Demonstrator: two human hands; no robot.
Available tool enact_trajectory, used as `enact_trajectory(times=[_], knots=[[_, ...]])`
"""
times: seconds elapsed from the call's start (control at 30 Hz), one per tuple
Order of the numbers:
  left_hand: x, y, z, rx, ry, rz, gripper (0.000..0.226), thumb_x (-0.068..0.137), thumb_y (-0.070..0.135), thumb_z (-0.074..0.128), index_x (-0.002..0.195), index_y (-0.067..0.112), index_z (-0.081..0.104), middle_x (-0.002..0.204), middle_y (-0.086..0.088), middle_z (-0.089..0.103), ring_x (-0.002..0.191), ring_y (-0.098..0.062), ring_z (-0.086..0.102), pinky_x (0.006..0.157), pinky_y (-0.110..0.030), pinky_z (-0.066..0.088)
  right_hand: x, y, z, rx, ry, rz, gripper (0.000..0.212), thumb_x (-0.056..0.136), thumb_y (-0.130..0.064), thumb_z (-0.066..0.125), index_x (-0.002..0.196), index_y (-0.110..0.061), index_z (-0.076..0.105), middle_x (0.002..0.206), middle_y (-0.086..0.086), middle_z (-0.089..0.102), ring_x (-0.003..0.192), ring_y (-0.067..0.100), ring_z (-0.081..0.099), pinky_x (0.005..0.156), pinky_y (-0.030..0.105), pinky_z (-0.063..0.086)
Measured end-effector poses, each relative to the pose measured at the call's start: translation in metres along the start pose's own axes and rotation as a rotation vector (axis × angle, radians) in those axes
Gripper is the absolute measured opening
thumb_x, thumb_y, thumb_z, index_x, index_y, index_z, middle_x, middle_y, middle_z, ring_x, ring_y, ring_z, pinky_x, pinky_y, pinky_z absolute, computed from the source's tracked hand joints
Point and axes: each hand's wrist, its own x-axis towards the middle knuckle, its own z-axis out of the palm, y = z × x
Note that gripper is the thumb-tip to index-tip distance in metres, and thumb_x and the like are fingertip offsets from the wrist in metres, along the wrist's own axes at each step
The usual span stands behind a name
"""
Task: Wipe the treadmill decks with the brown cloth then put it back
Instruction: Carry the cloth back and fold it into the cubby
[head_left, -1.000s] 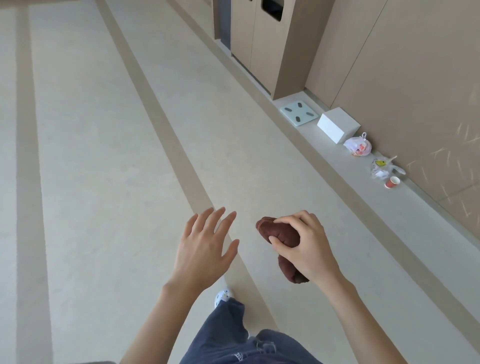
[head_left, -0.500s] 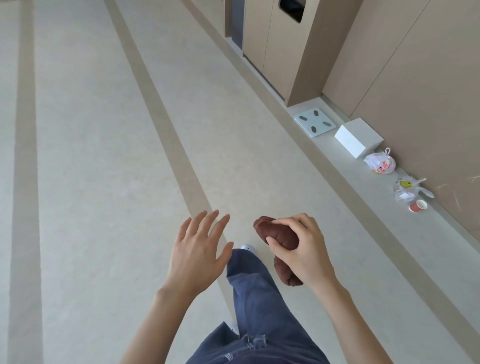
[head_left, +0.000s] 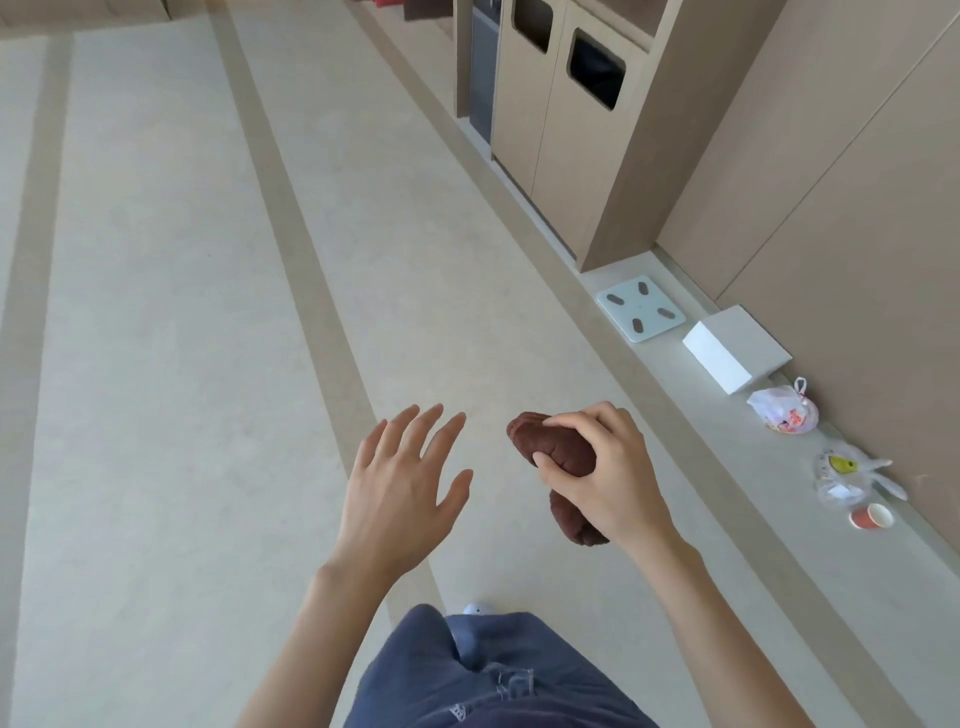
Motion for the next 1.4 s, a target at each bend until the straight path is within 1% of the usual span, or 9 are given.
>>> enact_trajectory(times=[0.13, 0.33, 0.47, 0.67, 0.73, 0.8, 0.93, 1.17, 1.4], knots=[[0.057, -0.011, 0.006, 0.004, -0.016, -0.005, 0.050, 0.086, 0.036, 0.061, 0.132, 0.018, 0.053, 0.134, -0.006, 0.055, 0.126, -0.030, 0.048, 0.102, -0.046, 0.037, 0.052, 0.009, 0.003, 0.056, 0.041, 0.016, 0.027, 0.072, -0.020, 0.076, 0.098, -0.022, 0.069, 0.095, -0.008, 0.055, 0.096, 0.019, 0.054, 0.089, 0.043, 0.045], [0.147, -0.042, 0.026, -0.001, -0.075, 0.027, 0.051, 0.085, 0.038, 0.062, 0.131, 0.019, 0.054, 0.133, -0.005, 0.055, 0.126, -0.029, 0.048, 0.103, -0.046, 0.038, 0.134, 0.030, 0.026, 0.055, 0.049, 0.081, 0.027, 0.072, -0.019, 0.078, 0.097, -0.022, 0.069, 0.095, -0.007, 0.055, 0.095, 0.017, 0.054, 0.089, 0.043, 0.045], [0.226, -0.073, 0.029, -0.001, -0.063, 0.075, 0.049, 0.087, 0.038, 0.059, 0.131, 0.019, 0.054, 0.133, -0.006, 0.055, 0.126, -0.030, 0.048, 0.103, -0.048, 0.039, 0.209, 0.032, 0.039, 0.045, 0.070, 0.114, 0.026, 0.073, -0.019, 0.078, 0.097, -0.022, 0.069, 0.095, -0.008, 0.056, 0.097, 0.015, 0.052, 0.090, 0.043, 0.044], [0.360, -0.120, 0.018, 0.027, -0.023, 0.162, 0.050, 0.084, 0.037, 0.063, 0.129, 0.017, 0.056, 0.131, -0.007, 0.057, 0.123, -0.031, 0.051, 0.102, -0.048, 0.041, 0.337, 0.024, 0.052, 0.030, 0.106, 0.119, 0.027, 0.071, -0.017, 0.079, 0.096, -0.023, 0.069, 0.093, -0.010, 0.056, 0.095, 0.016, 0.052, 0.089, 0.043, 0.044], [0.401, -0.134, 0.016, 0.029, -0.014, 0.204, 0.048, 0.086, 0.037, 0.059, 0.129, 0.017, 0.056, 0.131, -0.007, 0.057, 0.124, -0.031, 0.050, 0.102, -0.048, 0.041, 0.375, 0.024, 0.056, 0.022, 0.124, 0.129, 0.027, 0.071, -0.018, 0.078, 0.096, -0.022, 0.069, 0.093, -0.010, 0.056, 0.094, 0.015, 0.052, 0.089, 0.039, 0.044], [0.439, -0.146, 0.015, 0.030, -0.024, 0.223, 0.048, 0.087, 0.037, 0.056, 0.130, 0.017, 0.055, 0.132, -0.007, 0.056, 0.125, -0.031, 0.049, 0.103, -0.048, 0.040, 0.408, 0.026, 0.059, 0.011, 0.142, 0.135, 0.027, 0.072, -0.020, 0.078, 0.097, -0.022, 0.070, 0.093, -0.009, 0.056, 0.094, 0.013, 0.051, 0.089, 0.032, 0.042], [0.499, -0.165, 0.019, 0.016, -0.035, 0.223, 0.050, 0.085, 0.035, 0.062, 0.131, 0.016, 0.054, 0.133, -0.007, 0.055, 0.126, -0.031, 0.048, 0.104, -0.048, 0.038, 0.463, 0.033, 0.068, 0.009, 0.170, 0.158, 0.028, 0.072, -0.021, 0.078, 0.099, -0.023, 0.069, 0.095, -0.009, 0.056, 0.095, 0.013, 0.052, 0.088, 0.026, 0.040], [0.587, -0.184, 0.049, 0.026, -0.083, 0.191, 0.050, 0.084, 0.037, 0.063, 0.130, 0.018, 0.056, 0.131, -0.007, 0.057, 0.123, -0.031, 0.051, 0.102, -0.048, 0.038, 0.555, 0.065, 0.091, 0.008, 0.120, 0.194, 0.030, 0.072, -0.025, 0.077, 0.101, -0.025, 0.068, 0.100, -0.009, 0.055, 0.096, 0.014, 0.051, 0.087, 0.030, 0.046], [0.711, -0.192, 0.061, -0.005, -0.086, 0.167, 0.051, 0.083, 0.034, 0.066, 0.129, 0.017, 0.056, 0.131, -0.006, 0.057, 0.123, -0.031, 0.051, 0.101, -0.047, 0.040, 0.674, 0.096, 0.083, 0.020, 0.117, 0.199, 0.029, 0.073, -0.024, 0.076, 0.101, -0.025, 0.068, 0.100, -0.011, 0.054, 0.098, 0.016, 0.052, 0.087, 0.032, 0.046]])
